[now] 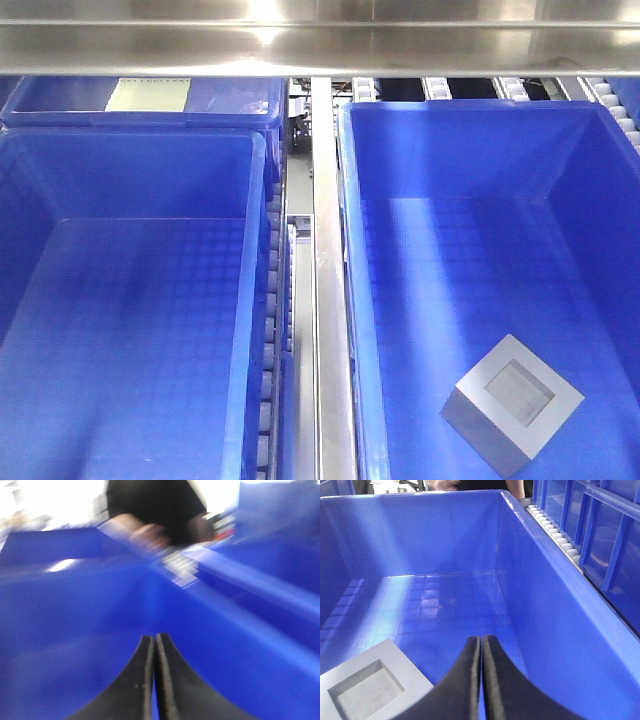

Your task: Sort gray base to blue bin

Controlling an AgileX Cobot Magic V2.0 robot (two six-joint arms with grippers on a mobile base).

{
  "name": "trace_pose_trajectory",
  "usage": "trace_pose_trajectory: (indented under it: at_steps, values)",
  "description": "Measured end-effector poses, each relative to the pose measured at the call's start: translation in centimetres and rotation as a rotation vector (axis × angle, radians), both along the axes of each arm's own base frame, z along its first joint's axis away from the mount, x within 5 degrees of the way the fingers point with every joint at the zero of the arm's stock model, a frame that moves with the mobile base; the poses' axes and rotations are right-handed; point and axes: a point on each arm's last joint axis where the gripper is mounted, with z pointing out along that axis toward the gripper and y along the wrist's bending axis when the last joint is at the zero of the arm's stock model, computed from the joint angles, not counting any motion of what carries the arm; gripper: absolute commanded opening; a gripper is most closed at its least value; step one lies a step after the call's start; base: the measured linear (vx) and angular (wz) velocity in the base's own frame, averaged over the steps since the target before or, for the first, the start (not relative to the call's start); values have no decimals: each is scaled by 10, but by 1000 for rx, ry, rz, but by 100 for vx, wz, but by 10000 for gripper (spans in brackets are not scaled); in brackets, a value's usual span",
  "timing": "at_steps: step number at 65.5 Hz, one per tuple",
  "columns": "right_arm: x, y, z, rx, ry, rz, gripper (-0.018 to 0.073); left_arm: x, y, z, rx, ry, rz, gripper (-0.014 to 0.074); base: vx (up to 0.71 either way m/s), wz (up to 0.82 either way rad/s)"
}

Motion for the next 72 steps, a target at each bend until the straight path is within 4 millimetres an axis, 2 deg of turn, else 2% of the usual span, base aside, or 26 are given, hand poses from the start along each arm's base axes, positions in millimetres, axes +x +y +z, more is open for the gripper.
trace_pose_trajectory:
  at_steps: [14, 21, 33, 72]
  values:
    - [0, 0, 0, 0, 0, 0, -5, 3, 13, -5, 9, 46, 264, -6, 0, 0]
    - [0, 0, 0, 0, 0, 0, -5, 4, 16, -12, 9, 55, 325, -6, 0, 0]
    - [0, 0, 0, 0, 0, 0, -5, 9, 17, -38, 19, 95, 339, -6, 0, 0]
    - [0, 0, 0, 0, 0, 0, -5, 9, 17, -39, 36, 98, 341, -6, 0, 0]
